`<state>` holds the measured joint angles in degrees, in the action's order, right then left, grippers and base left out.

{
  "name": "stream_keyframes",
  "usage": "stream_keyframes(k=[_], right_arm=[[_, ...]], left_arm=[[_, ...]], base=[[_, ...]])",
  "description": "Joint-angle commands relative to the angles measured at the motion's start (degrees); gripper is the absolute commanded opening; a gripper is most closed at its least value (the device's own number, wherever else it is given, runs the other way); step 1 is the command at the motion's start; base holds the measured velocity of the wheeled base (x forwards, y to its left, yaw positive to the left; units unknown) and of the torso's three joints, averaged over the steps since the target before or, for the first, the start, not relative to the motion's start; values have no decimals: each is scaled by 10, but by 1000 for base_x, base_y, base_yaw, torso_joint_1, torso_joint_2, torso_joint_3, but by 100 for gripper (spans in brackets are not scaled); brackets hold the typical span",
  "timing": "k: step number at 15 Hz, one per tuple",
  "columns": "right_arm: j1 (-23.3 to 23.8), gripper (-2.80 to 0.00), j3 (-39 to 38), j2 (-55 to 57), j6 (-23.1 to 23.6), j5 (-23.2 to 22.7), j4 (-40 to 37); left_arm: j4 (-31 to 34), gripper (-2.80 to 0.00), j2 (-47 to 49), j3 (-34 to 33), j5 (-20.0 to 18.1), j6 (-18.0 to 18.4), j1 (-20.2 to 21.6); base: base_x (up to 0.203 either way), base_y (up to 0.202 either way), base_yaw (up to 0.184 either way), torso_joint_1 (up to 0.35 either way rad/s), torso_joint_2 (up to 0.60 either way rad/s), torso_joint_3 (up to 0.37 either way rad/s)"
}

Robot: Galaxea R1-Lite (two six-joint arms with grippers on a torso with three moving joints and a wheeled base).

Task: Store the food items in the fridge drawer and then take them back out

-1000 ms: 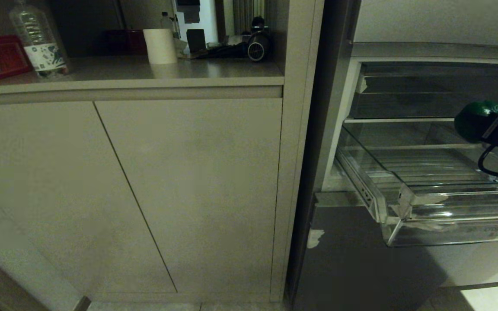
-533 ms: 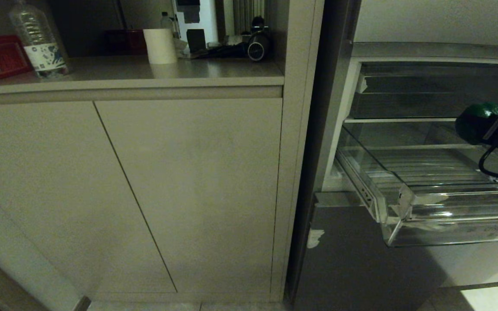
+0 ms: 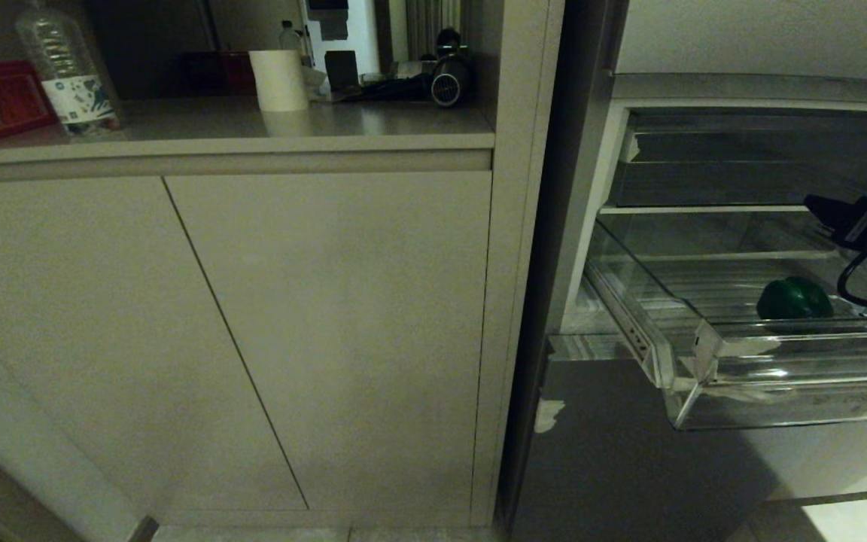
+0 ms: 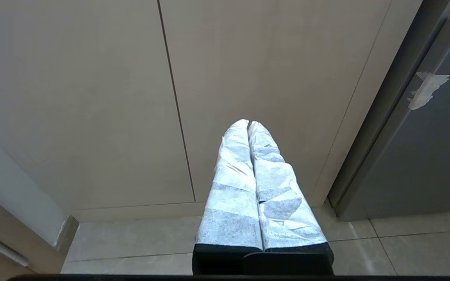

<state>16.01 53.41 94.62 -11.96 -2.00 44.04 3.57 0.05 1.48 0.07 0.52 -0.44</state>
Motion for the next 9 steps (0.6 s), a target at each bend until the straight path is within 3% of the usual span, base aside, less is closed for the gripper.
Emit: stream_keyframes(k=[1, 4, 5, 6, 8, 9], right_arm=[[5, 0, -13, -41, -1, 0, -4], [14, 0, -55, -149, -2, 0, -49], [21, -155, -76, -197, -4, -1, -70], [27, -280, -98, -251, -5, -2, -101], [44, -280, -145, -347, -9, 1, -166], [78, -280, -170, -385, -11, 4, -197]], left_arm=[[0, -280, 0, -1, 0, 0, 0], [0, -280, 0, -1, 0, 0, 0], [0, -280, 0, 0, 0, 0, 0], [0, -280, 0, 0, 0, 0, 0], [0, -280, 0, 0, 0, 0, 0], [0, -280, 0, 0, 0, 0, 0]], base=[[0, 0, 0, 0, 0, 0], [0, 0, 0, 0, 0, 0], [0, 0, 0, 0, 0, 0], [0, 0, 0, 0, 0, 0], [0, 0, 0, 0, 0, 0], [0, 0, 0, 0, 0, 0]])
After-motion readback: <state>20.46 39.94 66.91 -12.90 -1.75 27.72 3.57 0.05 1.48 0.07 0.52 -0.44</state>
